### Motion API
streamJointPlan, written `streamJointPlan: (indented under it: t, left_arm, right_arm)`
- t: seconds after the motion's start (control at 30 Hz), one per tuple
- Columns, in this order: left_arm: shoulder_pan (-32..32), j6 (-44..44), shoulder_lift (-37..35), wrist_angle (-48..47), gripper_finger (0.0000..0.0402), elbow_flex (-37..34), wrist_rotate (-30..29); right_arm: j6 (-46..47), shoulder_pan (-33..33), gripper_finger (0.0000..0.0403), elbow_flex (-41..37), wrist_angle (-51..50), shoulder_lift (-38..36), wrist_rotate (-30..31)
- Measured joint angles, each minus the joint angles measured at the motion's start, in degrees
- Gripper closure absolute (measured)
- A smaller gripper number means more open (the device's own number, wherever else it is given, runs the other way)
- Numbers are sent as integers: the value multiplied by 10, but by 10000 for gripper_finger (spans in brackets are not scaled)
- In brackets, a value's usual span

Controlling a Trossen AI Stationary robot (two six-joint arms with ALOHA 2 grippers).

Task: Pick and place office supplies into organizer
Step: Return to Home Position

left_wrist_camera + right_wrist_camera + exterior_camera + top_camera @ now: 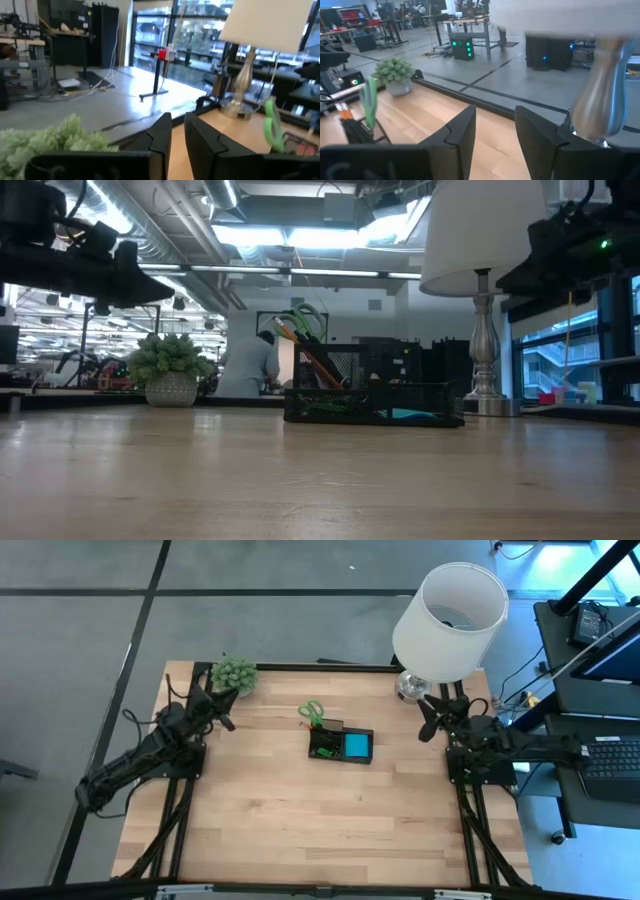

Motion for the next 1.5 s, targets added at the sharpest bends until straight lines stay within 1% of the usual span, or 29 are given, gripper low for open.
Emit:
streamJointPlan:
  t: [0.1, 0.27, 0.47, 0.7, 0.8, 0.97, 1.07, 1.23, 1.37, 1.5]
  left_arm:
    - [8, 8, 3, -15, 355, 0, 4]
    - [11, 9, 9, -13, 355, 0, 2]
    - [11, 8, 14, -14, 355, 0, 2]
    - [11, 8, 33, -14, 355, 0, 1]
    - [11, 8, 45, -14, 355, 0, 1]
    - [11, 8, 65, -14, 355, 0, 0]
    - [11, 7, 73, -14, 355, 0, 0]
    - [11, 7, 75, -14, 355, 0, 0]
    - [11, 7, 75, -14, 355, 0, 0]
    - [11, 7, 75, -14, 355, 0, 0]
  right_arm:
    - [-2, -10, 263, -39, 47, 0, -3]
    - [-21, -27, 263, -122, 177, 0, -29]
    - [-30, -71, 263, -126, 145, 2, -31]
    - [-57, -166, 263, -126, 145, 1, -32]
    - [-77, -205, 263, -125, 150, 0, -71]
    - [-77, -256, 263, -125, 145, 0, -164]
    - [-78, -269, 263, -125, 144, 0, -189]
    - [-95, -273, 263, -125, 144, 0, -190]
    - [-137, -273, 263, -125, 144, 0, -192]
    - [-119, -273, 263, -125, 143, 0, -192]
